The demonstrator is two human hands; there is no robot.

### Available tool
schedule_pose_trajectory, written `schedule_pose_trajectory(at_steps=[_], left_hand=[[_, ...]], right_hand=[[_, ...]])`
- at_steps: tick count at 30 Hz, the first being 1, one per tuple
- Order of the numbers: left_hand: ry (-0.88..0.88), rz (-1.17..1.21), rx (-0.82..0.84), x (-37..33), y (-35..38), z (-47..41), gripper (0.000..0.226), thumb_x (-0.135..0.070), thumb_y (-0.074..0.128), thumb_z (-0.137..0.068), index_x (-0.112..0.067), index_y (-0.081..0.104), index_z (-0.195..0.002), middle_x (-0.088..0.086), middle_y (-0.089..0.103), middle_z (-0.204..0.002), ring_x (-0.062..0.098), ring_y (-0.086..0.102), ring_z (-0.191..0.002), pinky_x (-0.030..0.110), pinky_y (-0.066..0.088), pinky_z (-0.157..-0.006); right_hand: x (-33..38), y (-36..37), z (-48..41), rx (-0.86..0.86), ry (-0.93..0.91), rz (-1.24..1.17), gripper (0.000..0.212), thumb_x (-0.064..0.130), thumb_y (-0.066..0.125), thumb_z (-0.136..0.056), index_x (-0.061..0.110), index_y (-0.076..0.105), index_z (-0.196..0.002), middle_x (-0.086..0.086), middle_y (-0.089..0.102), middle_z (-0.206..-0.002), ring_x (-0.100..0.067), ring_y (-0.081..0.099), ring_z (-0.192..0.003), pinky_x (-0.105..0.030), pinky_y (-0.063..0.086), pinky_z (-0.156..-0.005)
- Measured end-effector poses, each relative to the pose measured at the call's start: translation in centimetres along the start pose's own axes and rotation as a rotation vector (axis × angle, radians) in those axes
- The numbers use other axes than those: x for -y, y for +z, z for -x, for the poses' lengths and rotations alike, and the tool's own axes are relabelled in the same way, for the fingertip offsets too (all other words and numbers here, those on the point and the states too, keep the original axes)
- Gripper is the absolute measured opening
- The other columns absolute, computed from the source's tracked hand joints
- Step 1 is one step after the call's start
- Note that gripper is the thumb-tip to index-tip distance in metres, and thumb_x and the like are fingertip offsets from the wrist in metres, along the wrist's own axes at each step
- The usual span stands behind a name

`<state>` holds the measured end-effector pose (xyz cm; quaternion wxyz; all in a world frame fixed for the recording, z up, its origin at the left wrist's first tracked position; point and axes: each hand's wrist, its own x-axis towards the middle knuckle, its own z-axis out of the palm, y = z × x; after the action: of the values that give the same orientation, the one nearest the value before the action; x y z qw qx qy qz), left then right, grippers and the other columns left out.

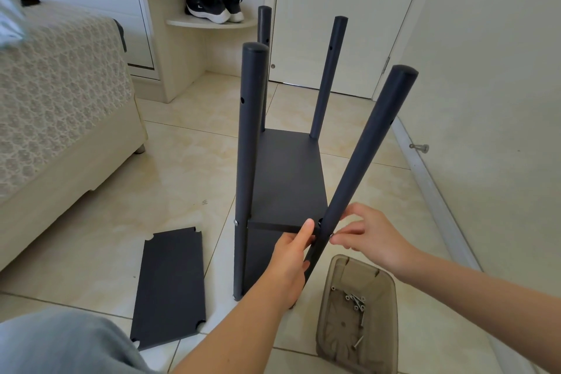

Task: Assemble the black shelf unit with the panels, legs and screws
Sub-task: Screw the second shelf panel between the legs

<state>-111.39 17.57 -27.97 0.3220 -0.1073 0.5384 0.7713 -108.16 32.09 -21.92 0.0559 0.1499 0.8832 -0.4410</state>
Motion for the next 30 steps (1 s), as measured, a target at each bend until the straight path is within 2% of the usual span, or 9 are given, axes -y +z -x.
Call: schedule_pose_trajectory(at_steps=[5,9,14,18,20,22,24,27,30], left_hand=[[0.0,0.033,-0.005,-0.2,0.2,0.3,0.005,-0.036,0.055,-0.1,-0.032,0.051,-0.1,-0.014,0.058,-0.107,0.006,0.054,-0.104,0.042,0.034,-0.114],[0.008,0.051,-0.018,-0.4,0.2,0.6,0.005,-0.033,0.057,-0.1,-0.033,0.051,-0.099,-0.013,0.058,-0.107,0.011,0.053,-0.109,0.043,0.035,-0.114],[0.012,0.053,-0.046,-0.5,0.1,0.7,0.007,-0.031,0.059,-0.098,-0.033,0.052,-0.1,-0.012,0.059,-0.108,0.012,0.054,-0.112,0.042,0.036,-0.113],[0.023,0.045,-0.083,-0.7,-0.2,0.6,0.009,-0.029,0.062,-0.097,-0.029,0.054,-0.101,-0.007,0.061,-0.111,0.017,0.056,-0.115,0.041,0.038,-0.11],[0.024,0.037,-0.1,-0.8,-0.6,0.7,0.008,-0.026,0.062,-0.097,-0.026,0.055,-0.101,-0.004,0.062,-0.11,0.018,0.057,-0.115,0.038,0.041,-0.105],[0.022,0.041,-0.112,-1.0,-1.0,0.7,0.01,-0.024,0.062,-0.097,-0.021,0.058,-0.106,0.001,0.065,-0.112,0.019,0.06,-0.114,0.035,0.044,-0.097],[0.018,0.004,-0.137,-1.1,-1.2,0.8,0.016,-0.026,0.062,-0.097,-0.017,0.06,-0.111,0.002,0.067,-0.112,0.019,0.062,-0.111,0.034,0.045,-0.091],[0.05,-0.297,-0.183,-1.4,-1.2,1.9,0.021,-0.038,0.057,-0.099,-0.019,0.065,-0.096,0.002,0.071,-0.1,0.018,0.066,-0.096,0.034,0.052,-0.083],[0.327,-0.966,-0.269,-1.6,-1.7,3.2,0.04,-0.043,0.052,-0.1,-0.017,0.066,-0.073,0.0,0.071,-0.074,0.018,0.069,-0.072,0.035,0.059,-0.075]], right_hand=[[-0.2,0.6,-0.3,-0.039,-0.143,0.153,0.041,0.017,0.07,-0.088,0.034,0.046,-0.116,0.007,0.072,-0.084,-0.006,0.066,-0.082,-0.011,0.045,-0.071],[-0.3,0.7,-0.2,-0.055,-0.183,0.225,0.041,0.02,0.068,-0.091,0.036,0.045,-0.121,0.01,0.068,-0.087,-0.005,0.063,-0.085,-0.007,0.041,-0.068],[0.5,0.5,-0.6,-0.063,-0.202,0.292,0.036,0.027,0.072,-0.087,0.037,0.046,-0.111,0.015,0.059,-0.088,-0.007,0.059,-0.081,-0.01,0.042,-0.067],[1.0,0.2,-1.3,-0.073,-0.219,0.375,0.045,0.029,0.076,-0.083,0.038,0.043,-0.113,0.013,0.055,-0.097,-0.01,0.059,-0.083,-0.017,0.049,-0.069],[1.1,0.2,-1.6,-0.025,-0.215,0.341,0.054,0.025,0.077,-0.082,0.036,0.047,-0.125,0.01,0.057,-0.107,-0.01,0.06,-0.088,-0.017,0.05,-0.072],[1.4,0.1,-2.0,0.114,-0.199,0.248,0.071,0.017,0.077,-0.082,0.038,0.041,-0.139,0.01,0.059,-0.11,-0.01,0.063,-0.095,-0.02,0.053,-0.08],[1.6,-0.1,-2.4,0.238,-0.19,0.176,0.075,0.009,0.076,-0.082,0.035,0.04,-0.143,0.008,0.064,-0.112,-0.013,0.065,-0.102,-0.027,0.055,-0.09],[1.8,-0.5,-2.8,0.291,-0.157,0.11,0.065,0.004,0.077,-0.08,0.028,0.051,-0.134,-0.001,0.07,-0.111,-0.013,0.068,-0.102,-0.029,0.054,-0.094],[1.8,-0.8,-3.2,0.312,-0.109,0.108,0.06,0.009,0.08,-0.077,0.025,0.056,-0.13,0.0,0.075,-0.103,-0.008,0.07,-0.095,-0.023,0.051,-0.09]])
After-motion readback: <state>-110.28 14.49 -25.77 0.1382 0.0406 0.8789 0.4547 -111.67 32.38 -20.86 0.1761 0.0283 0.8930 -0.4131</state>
